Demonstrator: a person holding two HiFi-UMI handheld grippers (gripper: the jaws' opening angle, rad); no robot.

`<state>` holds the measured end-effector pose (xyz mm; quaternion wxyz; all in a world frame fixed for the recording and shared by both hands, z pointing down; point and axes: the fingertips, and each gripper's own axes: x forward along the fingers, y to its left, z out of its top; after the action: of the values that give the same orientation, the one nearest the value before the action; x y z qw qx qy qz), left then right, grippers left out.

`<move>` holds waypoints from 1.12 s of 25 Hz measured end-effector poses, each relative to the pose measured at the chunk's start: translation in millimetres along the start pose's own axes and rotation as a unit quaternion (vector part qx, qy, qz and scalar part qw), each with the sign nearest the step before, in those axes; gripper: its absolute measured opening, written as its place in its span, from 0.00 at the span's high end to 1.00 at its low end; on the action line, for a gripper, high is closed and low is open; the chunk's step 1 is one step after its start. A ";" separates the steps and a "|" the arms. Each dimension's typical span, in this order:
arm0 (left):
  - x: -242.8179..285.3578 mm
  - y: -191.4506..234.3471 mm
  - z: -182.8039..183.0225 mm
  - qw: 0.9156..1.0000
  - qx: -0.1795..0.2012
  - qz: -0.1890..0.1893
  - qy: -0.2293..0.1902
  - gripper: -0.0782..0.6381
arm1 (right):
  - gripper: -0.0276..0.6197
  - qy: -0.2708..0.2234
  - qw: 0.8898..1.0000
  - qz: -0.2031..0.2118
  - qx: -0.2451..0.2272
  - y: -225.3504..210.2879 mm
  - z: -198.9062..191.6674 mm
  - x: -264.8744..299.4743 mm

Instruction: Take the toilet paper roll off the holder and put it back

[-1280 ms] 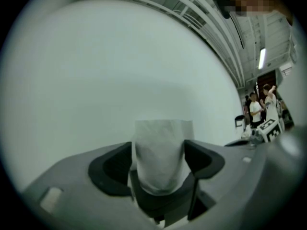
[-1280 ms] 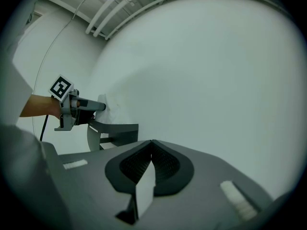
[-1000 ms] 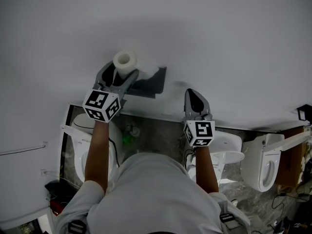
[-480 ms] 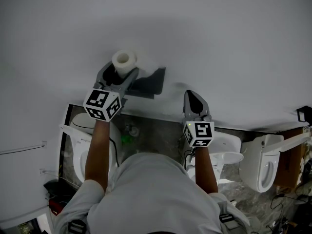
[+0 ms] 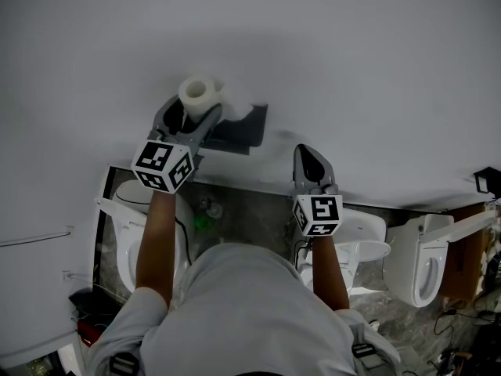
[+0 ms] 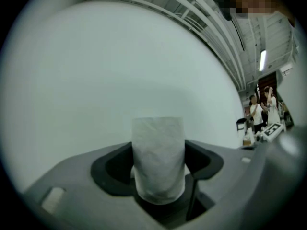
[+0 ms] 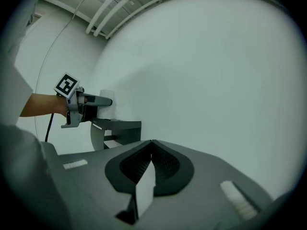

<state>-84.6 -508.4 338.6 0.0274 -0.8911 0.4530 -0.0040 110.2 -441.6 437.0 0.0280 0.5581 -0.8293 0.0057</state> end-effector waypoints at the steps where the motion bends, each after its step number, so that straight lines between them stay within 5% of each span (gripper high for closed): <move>1: -1.6 -0.4 1.8 1.000 0.001 -0.001 -0.001 0.45 | 0.96 0.000 1.000 -0.001 0.000 1.5 0.3 -1.4; 28: -17.1 -1.6 114.4 0.994 0.070 -0.015 -0.080 0.45 | 0.96 -0.008 1.000 0.010 -0.003 27.9 6.9 -9.8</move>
<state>-89.7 -488.5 224.8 0.1256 -0.8911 0.4346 0.0348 87.8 -422.3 430.1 0.0230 0.5499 -0.8349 -0.0006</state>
